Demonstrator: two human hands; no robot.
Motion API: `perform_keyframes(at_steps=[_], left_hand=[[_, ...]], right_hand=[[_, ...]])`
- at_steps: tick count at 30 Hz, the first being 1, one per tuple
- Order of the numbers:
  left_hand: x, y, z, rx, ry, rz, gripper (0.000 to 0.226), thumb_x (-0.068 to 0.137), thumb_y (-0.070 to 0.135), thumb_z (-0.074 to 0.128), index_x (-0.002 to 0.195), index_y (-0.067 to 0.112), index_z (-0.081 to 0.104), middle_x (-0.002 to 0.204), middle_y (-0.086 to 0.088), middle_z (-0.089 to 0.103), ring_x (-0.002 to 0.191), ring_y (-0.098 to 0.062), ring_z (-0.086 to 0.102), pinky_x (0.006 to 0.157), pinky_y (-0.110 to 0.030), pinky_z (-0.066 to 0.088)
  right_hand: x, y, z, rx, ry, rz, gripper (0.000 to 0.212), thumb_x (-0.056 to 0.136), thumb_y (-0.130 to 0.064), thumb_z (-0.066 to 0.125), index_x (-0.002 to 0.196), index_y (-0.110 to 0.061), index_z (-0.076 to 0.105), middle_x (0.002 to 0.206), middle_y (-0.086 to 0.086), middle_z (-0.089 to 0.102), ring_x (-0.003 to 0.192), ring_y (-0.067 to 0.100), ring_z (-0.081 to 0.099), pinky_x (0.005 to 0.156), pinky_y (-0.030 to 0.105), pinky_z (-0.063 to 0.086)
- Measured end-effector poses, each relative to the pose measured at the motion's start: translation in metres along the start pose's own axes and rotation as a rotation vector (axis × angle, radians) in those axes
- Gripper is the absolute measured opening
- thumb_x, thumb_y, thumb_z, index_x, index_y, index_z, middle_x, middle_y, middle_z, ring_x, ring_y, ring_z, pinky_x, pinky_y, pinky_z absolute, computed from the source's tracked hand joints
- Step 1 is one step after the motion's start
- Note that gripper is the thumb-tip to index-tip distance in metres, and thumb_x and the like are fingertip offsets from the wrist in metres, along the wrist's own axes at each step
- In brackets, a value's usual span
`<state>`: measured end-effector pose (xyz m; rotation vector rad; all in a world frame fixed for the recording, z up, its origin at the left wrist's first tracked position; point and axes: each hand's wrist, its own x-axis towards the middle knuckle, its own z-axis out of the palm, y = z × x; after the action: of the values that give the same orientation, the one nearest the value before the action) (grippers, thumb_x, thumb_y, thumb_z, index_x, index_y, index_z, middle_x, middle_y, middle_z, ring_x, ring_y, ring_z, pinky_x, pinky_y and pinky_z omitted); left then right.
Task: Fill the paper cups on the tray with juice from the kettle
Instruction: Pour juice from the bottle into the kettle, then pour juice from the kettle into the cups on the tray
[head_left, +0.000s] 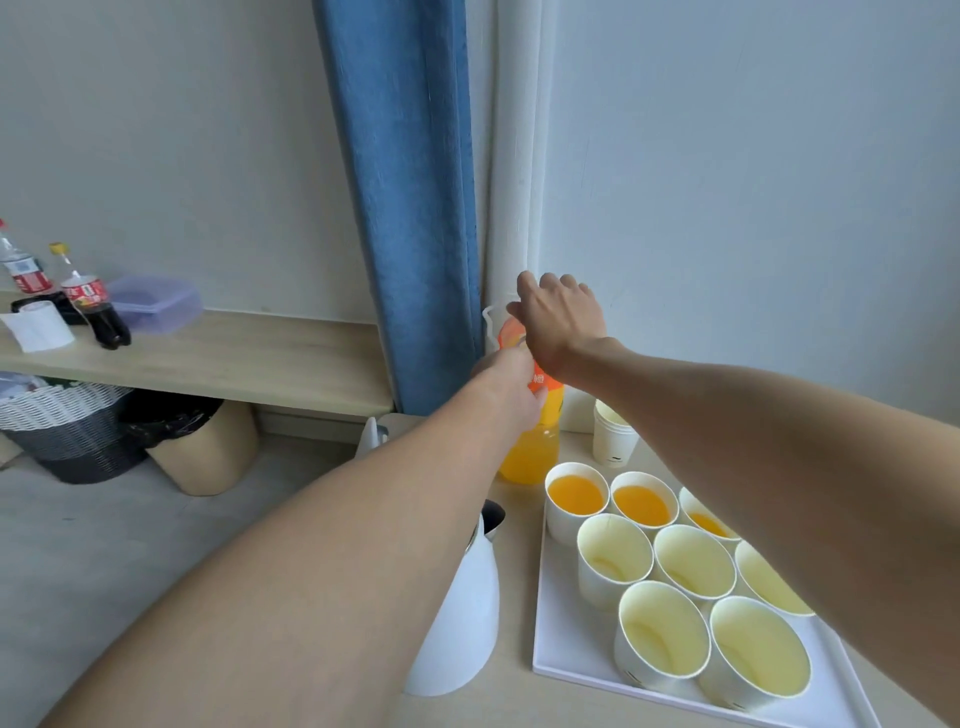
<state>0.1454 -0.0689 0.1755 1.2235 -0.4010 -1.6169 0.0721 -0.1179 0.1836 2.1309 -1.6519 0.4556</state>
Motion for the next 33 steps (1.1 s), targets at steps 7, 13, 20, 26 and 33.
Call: perform_keyframes(at_steps=[7,13,20,26,33], left_hand=[[-0.015,0.002,-0.003,-0.136,0.026,0.017,0.032,0.105,0.007,0.05,0.137,0.009,0.055,0.139,-0.011,0.062,0.134,-0.029,0.054,0.106,-0.039,0.05],[-0.055,0.001,-0.006,0.141,0.106,0.285,0.028,0.105,0.004,0.044,0.132,0.005,0.055,0.134,-0.014,0.062,0.118,-0.031,0.06,0.103,-0.039,0.051],[-0.109,0.001,-0.059,0.508,0.087,0.879,0.035,0.096,-0.007,0.043,0.094,0.021,0.064,0.091,0.007,0.065,0.1,-0.023,0.068,0.08,-0.025,0.054],[-0.136,-0.026,-0.147,0.603,0.278,1.329,0.039,0.08,-0.009,0.035,0.1,0.009,0.063,0.098,-0.003,0.06,0.09,-0.012,0.056,0.083,-0.016,0.046],[-0.128,-0.057,-0.208,1.051,0.113,0.967,0.075,0.086,-0.017,0.038,0.147,0.025,0.051,0.148,0.015,0.052,0.132,-0.015,0.053,0.11,-0.032,0.044]], right_hand=[[0.001,0.003,-0.013,0.133,-0.147,0.158,0.023,0.1,-0.019,0.04,0.119,-0.012,0.051,0.113,0.012,0.053,0.105,0.033,0.052,0.077,0.037,0.033],[-0.032,-0.011,-0.032,0.135,-0.149,0.234,0.045,0.092,-0.024,0.05,0.135,-0.017,0.035,0.118,0.01,0.051,0.105,0.033,0.054,0.079,0.039,0.032],[-0.099,-0.06,-0.07,0.669,-0.044,0.245,0.026,0.093,-0.022,0.046,0.116,-0.011,0.052,0.11,0.011,0.063,0.097,0.032,0.058,0.074,0.038,0.044],[-0.165,-0.101,-0.096,0.713,0.09,-0.032,0.04,0.084,-0.007,0.039,0.118,-0.009,0.059,0.112,0.009,0.059,0.099,0.031,0.055,0.082,0.045,0.047],[-0.195,-0.116,-0.098,0.3,0.012,-0.279,0.051,0.081,-0.01,0.053,0.132,-0.017,0.055,0.133,-0.002,0.054,0.122,0.026,0.042,0.092,0.041,0.034]])
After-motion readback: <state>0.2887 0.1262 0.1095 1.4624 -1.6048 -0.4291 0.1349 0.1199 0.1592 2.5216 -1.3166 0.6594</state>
